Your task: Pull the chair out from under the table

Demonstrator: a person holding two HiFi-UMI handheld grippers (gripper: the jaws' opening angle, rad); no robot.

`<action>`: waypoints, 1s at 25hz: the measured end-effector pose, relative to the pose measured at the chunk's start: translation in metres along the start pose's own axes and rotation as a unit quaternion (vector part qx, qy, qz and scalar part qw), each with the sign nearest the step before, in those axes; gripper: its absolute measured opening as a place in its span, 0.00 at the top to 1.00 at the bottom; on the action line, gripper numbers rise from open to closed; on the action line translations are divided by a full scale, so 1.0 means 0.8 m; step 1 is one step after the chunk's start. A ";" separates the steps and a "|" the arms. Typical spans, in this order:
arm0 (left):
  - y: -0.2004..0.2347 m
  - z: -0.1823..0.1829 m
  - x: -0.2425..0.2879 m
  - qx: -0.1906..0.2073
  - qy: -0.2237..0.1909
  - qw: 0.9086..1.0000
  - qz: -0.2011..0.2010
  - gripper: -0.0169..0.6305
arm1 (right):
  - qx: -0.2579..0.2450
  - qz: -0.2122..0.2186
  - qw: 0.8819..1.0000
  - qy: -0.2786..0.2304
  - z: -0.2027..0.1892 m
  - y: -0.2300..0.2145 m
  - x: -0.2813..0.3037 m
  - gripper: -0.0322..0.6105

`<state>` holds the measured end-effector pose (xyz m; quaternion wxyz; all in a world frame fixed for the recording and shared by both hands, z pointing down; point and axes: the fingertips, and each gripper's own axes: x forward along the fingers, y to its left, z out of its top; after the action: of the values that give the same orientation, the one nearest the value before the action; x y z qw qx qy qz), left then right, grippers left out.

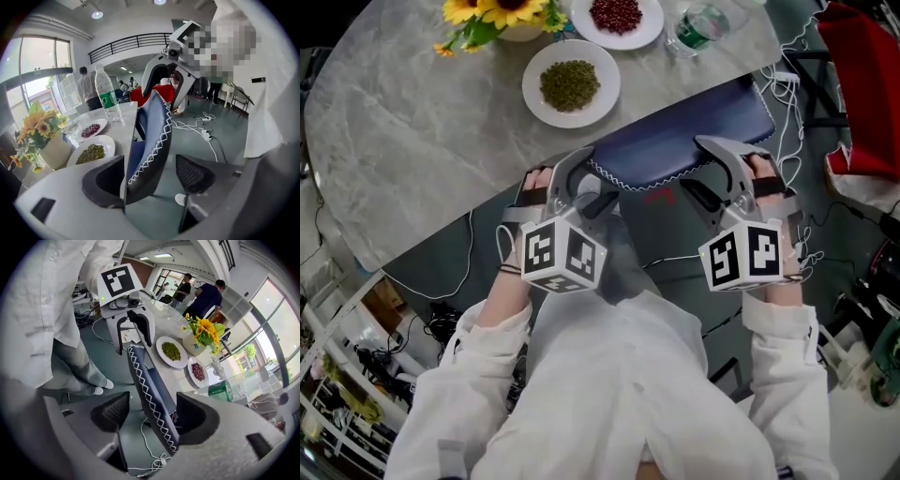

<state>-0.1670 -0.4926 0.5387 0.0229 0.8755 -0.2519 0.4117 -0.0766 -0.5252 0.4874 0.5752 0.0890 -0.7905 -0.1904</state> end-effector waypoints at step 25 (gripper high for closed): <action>-0.021 0.007 0.065 0.094 0.020 0.995 -0.037 0.46 | -0.108 0.054 0.991 0.055 -0.044 0.004 0.058 0.53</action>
<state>-0.1274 -0.5014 0.5759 -0.0393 0.8742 -0.1795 0.4494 -0.0584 -0.5464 0.5388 0.6338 -0.0064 -0.7360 -0.2378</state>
